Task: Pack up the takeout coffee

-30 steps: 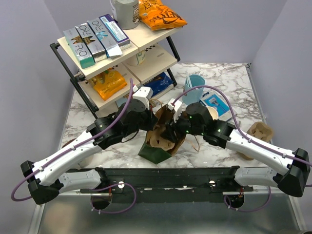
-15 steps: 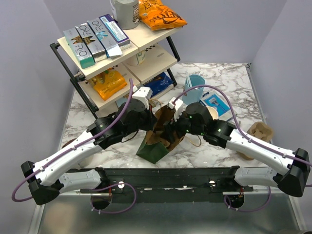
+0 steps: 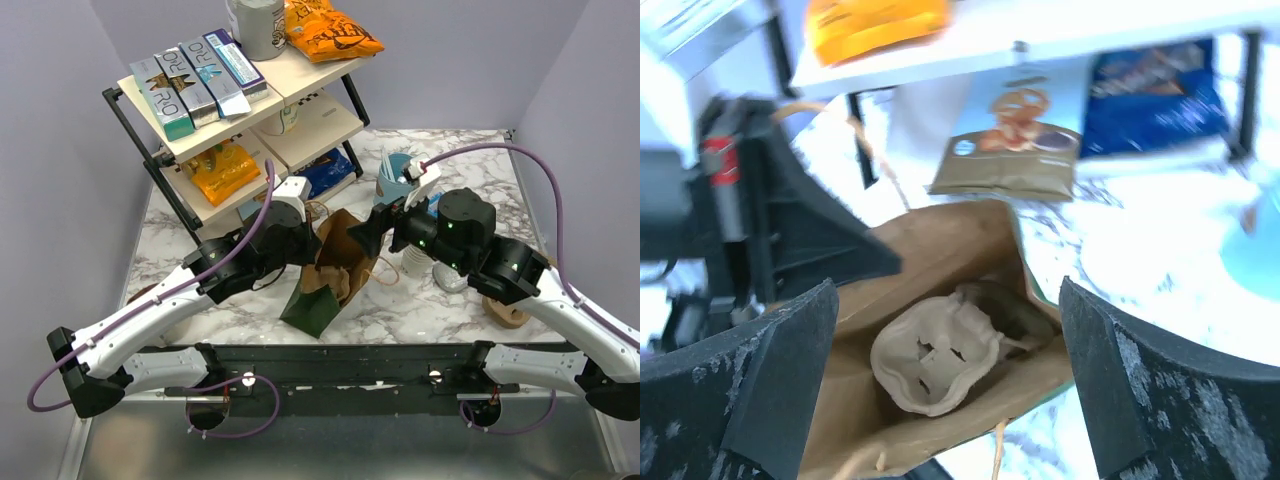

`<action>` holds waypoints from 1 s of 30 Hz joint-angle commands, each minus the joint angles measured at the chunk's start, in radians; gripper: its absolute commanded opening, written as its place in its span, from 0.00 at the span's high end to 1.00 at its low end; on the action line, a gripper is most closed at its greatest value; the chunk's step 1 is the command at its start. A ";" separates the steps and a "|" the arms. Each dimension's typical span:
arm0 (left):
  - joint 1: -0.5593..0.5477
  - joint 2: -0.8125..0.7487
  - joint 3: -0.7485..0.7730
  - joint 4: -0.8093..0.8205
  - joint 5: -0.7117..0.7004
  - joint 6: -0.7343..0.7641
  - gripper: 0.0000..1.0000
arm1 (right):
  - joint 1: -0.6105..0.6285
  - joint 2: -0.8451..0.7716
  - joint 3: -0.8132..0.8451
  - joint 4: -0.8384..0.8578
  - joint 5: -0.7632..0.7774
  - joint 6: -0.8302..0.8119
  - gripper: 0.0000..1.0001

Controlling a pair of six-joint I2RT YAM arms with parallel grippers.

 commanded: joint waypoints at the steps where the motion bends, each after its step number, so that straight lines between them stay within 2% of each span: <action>1: 0.002 -0.024 0.006 0.019 -0.052 -0.013 1.00 | 0.005 0.010 0.060 -0.237 0.203 0.187 0.00; 3: 0.002 -0.027 0.001 0.029 -0.064 0.004 1.00 | 0.005 0.025 0.091 -0.352 0.212 0.225 0.00; 7: 0.002 -0.018 0.016 0.035 -0.077 0.033 1.00 | 0.004 0.058 0.077 -0.476 0.280 0.333 0.00; 11: 0.002 0.002 0.019 0.056 -0.084 0.032 1.00 | 0.002 0.079 0.039 -0.447 0.244 0.394 0.01; 15: 0.001 0.005 0.019 0.075 -0.089 0.021 1.00 | 0.002 0.124 0.023 -0.401 0.229 0.452 0.08; 18: -0.001 -0.006 0.015 0.087 -0.092 0.024 1.00 | 0.004 0.150 0.032 -0.392 0.191 0.466 0.27; 19: -0.001 -0.009 0.012 0.090 -0.106 0.024 1.00 | 0.004 0.163 0.032 -0.394 0.179 0.459 0.44; 22: -0.002 -0.016 -0.003 0.108 -0.098 0.047 1.00 | 0.002 0.162 0.031 -0.392 0.162 0.425 0.67; 26: -0.005 -0.042 -0.020 0.148 0.021 0.130 1.00 | 0.002 0.135 0.048 -0.363 0.159 0.347 0.80; 30: -0.008 -0.110 -0.094 0.179 0.119 0.185 1.00 | 0.004 0.110 0.033 -0.377 0.160 0.288 0.86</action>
